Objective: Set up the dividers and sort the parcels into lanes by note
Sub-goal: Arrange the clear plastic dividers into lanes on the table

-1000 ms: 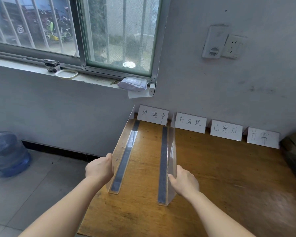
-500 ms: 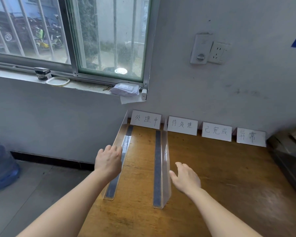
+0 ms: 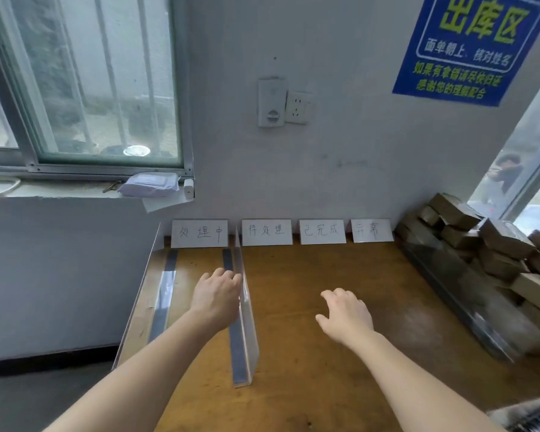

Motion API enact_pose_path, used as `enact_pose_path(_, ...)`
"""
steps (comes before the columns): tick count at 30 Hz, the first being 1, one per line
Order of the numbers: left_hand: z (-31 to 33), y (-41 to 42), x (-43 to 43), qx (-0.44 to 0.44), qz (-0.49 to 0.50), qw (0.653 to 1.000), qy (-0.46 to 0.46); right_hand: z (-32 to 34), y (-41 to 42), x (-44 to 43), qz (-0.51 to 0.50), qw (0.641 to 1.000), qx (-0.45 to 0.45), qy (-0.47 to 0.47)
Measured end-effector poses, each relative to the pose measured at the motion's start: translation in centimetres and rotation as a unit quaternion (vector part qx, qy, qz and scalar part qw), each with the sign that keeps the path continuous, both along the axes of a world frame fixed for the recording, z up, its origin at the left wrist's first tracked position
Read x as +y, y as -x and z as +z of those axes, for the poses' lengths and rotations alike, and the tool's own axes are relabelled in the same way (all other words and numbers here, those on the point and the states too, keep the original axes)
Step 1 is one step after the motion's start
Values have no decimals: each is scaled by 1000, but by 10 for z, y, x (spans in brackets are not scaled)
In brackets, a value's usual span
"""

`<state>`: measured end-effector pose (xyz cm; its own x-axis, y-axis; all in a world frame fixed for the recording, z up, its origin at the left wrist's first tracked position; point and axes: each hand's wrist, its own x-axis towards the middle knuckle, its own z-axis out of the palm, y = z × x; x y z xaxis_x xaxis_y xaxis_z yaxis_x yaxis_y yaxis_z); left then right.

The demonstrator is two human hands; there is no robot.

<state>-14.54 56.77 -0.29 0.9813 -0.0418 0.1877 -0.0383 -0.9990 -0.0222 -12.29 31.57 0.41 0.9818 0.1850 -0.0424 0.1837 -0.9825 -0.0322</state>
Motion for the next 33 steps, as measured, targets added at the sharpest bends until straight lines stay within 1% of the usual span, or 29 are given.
enact_pose_path(9, 14, -34, -110, 3, -55, 998, 9, 18, 2, -105, -58, 998, -6, 3)
enact_pose_path(19, 6, -62, -272, 19, -109, 994, 2, 25, -6, -255, -92, 996, -5, 11)
enact_pose_path(24, 2, -76, -347, 22, -127, 992, 1, 29, -16, -329, -108, 994, 12, 23)
enact_pose_path(29, 6, -96, -405, 26, -151, 988, -14, 35, -29, -392, -131, 991, 19, 19)
enact_pose_path(33, 5, -115, -444, 33, -176, 984, -12, 27, -45, -428, -151, 988, 30, 10)
